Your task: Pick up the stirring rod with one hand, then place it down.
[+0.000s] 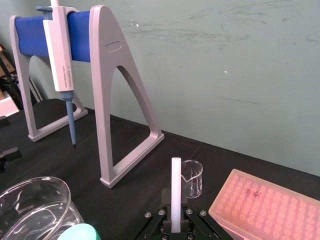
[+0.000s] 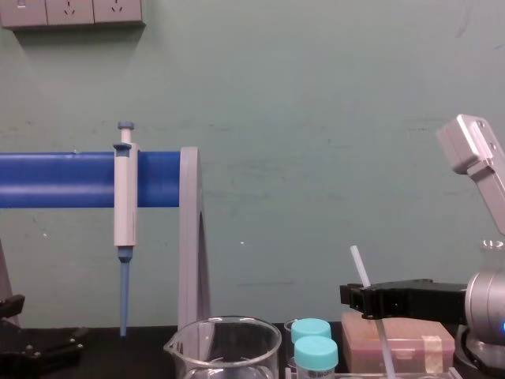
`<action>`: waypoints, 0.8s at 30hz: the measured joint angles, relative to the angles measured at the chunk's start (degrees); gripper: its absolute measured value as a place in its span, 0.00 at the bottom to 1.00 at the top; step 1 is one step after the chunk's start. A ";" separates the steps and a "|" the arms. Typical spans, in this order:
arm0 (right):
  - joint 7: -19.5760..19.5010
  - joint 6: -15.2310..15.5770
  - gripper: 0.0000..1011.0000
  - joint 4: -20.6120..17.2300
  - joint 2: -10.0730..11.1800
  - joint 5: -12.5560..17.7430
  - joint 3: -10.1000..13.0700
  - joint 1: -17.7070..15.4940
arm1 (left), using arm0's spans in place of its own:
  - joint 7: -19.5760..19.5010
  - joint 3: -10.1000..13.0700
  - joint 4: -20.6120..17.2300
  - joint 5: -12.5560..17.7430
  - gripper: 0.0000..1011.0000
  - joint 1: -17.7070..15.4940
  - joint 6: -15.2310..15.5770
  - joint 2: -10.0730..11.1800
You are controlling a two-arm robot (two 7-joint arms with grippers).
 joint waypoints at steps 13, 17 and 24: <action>0.54 -2.49 0.07 -0.30 -0.22 -0.49 0.43 -0.82 | 0.00 0.00 0.00 0.00 0.99 0.00 0.00 0.00; 1.45 -5.11 0.07 -0.72 -0.58 -0.84 1.11 -1.64 | 0.00 0.00 0.00 0.00 0.99 0.00 0.00 0.00; 3.06 -9.39 0.07 -1.17 -1.22 -1.20 2.35 -2.96 | 0.00 0.00 0.00 0.00 0.99 0.00 0.00 0.00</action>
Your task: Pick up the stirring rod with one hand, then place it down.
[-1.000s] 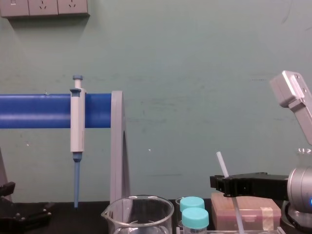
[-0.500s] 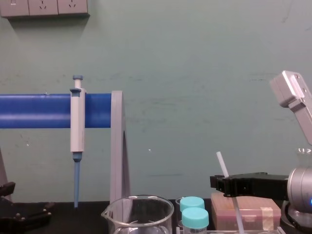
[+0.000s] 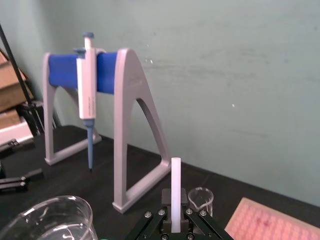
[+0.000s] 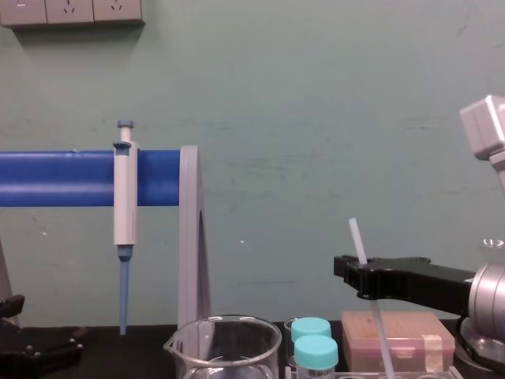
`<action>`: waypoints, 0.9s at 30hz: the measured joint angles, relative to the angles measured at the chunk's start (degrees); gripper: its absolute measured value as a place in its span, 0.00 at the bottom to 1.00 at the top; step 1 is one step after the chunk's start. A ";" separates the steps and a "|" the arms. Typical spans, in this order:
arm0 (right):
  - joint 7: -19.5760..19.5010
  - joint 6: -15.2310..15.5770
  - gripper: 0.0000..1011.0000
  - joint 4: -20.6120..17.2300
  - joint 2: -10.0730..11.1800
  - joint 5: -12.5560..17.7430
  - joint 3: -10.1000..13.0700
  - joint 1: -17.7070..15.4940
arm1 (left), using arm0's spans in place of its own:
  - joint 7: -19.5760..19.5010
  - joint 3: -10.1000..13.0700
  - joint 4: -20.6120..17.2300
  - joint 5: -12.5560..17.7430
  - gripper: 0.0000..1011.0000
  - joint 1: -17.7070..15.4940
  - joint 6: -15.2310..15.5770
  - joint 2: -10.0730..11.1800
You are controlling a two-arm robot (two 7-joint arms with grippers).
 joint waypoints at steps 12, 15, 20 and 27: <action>4.55 -8.46 0.07 -1.63 0.18 0.57 1.66 -2.00 | 0.00 0.00 0.00 0.00 0.99 0.00 0.00 0.00; 4.91 -9.50 0.07 -2.36 0.47 0.55 2.02 -2.29 | 0.00 0.00 0.00 0.00 0.99 0.00 0.00 0.00; 5.32 -11.28 0.07 -5.47 1.82 0.90 3.79 -2.96 | 0.00 0.00 0.00 0.00 0.99 0.00 0.00 0.00; 4.25 -12.99 0.07 -9.29 3.79 1.47 7.75 -3.78 | 0.00 0.00 0.00 0.00 0.99 0.00 0.00 0.00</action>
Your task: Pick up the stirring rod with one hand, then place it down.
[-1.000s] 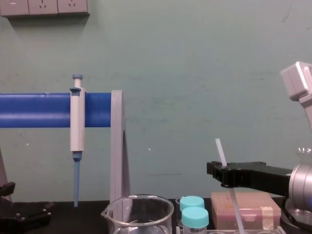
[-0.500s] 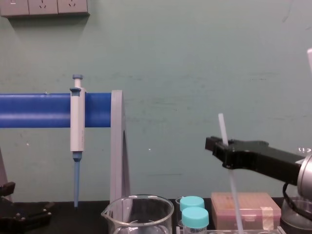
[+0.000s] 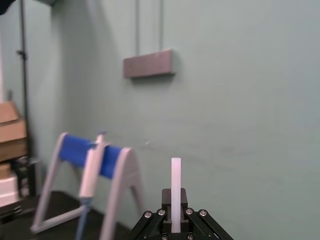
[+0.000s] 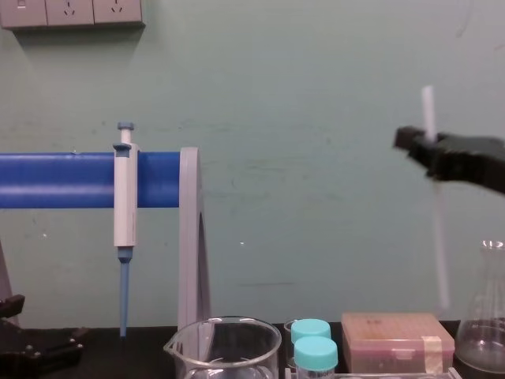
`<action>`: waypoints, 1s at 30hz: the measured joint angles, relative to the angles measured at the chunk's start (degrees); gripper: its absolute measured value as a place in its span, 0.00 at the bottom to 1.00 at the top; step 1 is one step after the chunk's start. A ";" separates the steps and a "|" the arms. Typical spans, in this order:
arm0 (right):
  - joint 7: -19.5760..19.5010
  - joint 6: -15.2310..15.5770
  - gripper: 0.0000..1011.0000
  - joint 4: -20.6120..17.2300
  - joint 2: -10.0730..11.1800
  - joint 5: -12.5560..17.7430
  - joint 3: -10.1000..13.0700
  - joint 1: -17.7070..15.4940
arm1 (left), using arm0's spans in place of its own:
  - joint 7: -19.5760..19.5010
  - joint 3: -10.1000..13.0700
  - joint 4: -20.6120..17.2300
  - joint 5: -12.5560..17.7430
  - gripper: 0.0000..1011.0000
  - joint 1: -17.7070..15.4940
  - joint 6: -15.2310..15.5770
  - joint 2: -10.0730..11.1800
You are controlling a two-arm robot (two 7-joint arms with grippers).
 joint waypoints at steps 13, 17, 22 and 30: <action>-4.49 -0.51 0.07 0.00 0.34 -2.30 5.38 -0.75 | 0.00 0.00 0.00 0.00 0.99 0.00 0.00 0.00; -4.46 -0.31 0.07 0.12 -0.17 -2.74 5.83 -0.91 | 0.00 0.00 0.00 0.00 0.99 0.00 0.00 0.00; -4.30 -0.09 0.07 0.12 -0.53 -3.06 5.96 -1.03 | 0.00 0.00 0.00 0.00 0.99 0.00 0.00 0.00; -4.03 0.66 0.07 -0.20 -0.90 -3.59 5.97 -1.34 | 0.00 0.00 0.00 0.00 0.99 0.00 0.00 0.00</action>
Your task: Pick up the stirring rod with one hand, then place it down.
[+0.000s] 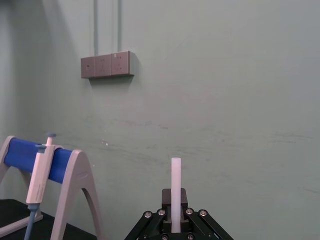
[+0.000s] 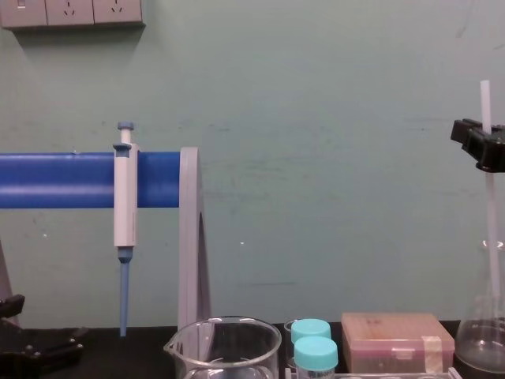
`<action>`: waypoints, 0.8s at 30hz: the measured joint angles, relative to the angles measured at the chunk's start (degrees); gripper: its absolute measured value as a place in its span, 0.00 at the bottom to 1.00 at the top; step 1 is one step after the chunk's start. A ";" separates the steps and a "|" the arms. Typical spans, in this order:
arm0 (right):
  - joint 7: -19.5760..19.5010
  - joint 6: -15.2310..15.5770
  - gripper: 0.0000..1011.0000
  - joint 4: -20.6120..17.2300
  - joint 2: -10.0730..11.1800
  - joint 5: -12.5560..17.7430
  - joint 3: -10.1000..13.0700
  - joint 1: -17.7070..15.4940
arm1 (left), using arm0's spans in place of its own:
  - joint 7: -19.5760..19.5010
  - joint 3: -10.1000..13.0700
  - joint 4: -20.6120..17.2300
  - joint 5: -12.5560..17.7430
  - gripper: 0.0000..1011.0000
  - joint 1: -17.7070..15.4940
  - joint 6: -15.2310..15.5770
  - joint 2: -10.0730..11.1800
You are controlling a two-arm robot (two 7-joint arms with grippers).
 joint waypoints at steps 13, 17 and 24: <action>0.29 0.57 0.07 -0.62 0.00 -0.23 0.03 -0.55 | 0.00 0.00 0.00 0.00 0.99 0.00 0.00 0.00; 0.37 0.63 0.07 -0.70 0.02 -0.26 0.04 -0.61 | 0.00 0.00 0.00 0.00 0.99 0.00 0.00 0.00; 0.66 0.91 0.07 -0.90 0.25 -0.29 -0.09 -0.75 | 0.00 0.00 0.00 0.00 0.99 0.00 0.00 0.00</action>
